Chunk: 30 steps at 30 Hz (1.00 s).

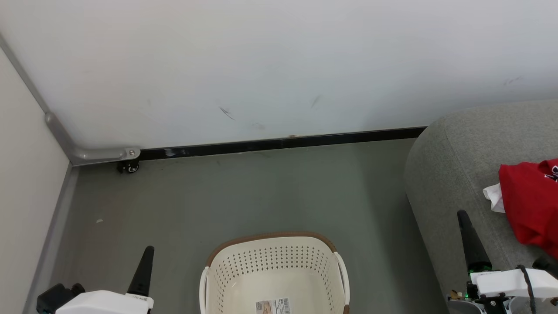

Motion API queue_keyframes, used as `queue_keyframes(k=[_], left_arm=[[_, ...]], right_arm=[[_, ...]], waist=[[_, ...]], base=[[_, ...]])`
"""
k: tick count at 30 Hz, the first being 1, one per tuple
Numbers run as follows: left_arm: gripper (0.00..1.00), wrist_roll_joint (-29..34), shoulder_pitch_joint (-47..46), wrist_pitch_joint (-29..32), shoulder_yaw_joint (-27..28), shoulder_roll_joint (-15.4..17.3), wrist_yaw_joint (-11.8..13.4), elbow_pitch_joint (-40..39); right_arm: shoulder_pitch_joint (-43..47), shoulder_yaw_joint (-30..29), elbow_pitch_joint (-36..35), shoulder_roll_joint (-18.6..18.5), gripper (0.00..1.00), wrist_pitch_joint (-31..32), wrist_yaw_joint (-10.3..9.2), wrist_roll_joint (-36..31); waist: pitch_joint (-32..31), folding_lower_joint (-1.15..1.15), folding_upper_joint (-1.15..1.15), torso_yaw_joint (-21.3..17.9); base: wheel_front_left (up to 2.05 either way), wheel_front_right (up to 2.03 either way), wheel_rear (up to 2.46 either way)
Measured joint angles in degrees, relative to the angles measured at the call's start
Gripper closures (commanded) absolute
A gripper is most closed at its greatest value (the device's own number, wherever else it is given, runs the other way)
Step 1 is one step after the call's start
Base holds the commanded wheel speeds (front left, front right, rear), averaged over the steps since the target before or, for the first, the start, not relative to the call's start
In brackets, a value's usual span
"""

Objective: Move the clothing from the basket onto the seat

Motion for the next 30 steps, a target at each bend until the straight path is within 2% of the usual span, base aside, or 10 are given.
queue_keyframes(k=[24, 30], left_arm=[[1.0, -18.4, -2.4, 4.5, 5.7, -2.0, -6.9, 1.6], [1.0, -20.1, -2.7, 4.9, 6.3, -2.2, -7.6, 2.0]], right_arm=[[-3.0, -1.2, 1.3, -1.0, 1.0, 1.7, -0.01, 19.9], [-3.2, -1.4, 1.4, -1.1, 1.0, 2.1, -0.01, 22.2]], waist=[[0.7, -0.04, 0.0, 0.3], [0.8, -0.04, 0.0, 0.3]], base=[[0.0, 0.0, 0.0], [0.0, 0.0, 0.0]])
